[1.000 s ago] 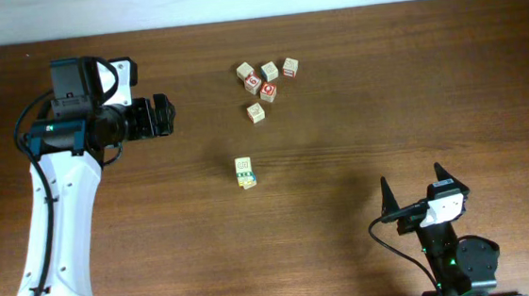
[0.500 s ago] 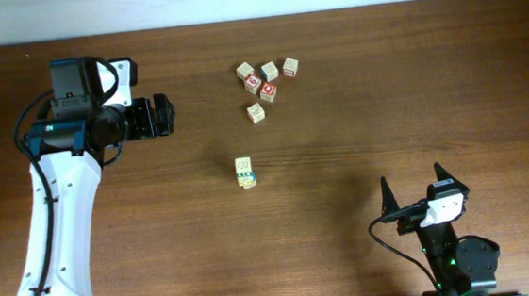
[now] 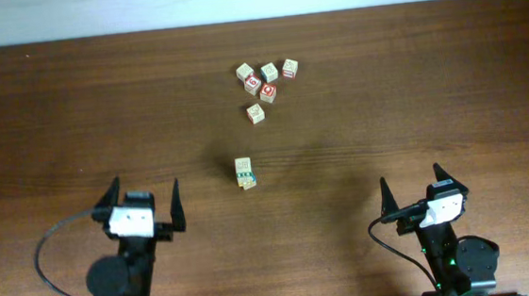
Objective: Rotate 4 blocks
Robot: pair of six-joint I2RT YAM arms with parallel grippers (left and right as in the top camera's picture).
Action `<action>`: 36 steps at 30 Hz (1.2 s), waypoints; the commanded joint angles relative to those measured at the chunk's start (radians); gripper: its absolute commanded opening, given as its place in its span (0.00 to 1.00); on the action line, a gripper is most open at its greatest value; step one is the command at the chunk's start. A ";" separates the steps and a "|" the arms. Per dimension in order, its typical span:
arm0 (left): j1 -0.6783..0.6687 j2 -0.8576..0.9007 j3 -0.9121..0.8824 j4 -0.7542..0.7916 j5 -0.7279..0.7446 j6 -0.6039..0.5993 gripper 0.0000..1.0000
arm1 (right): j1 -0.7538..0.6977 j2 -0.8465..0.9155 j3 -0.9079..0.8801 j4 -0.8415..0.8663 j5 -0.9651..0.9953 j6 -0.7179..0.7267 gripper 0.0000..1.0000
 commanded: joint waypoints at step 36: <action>-0.027 -0.391 -0.134 -0.264 -0.073 0.096 0.99 | -0.006 -0.006 -0.008 -0.003 -0.005 -0.004 0.99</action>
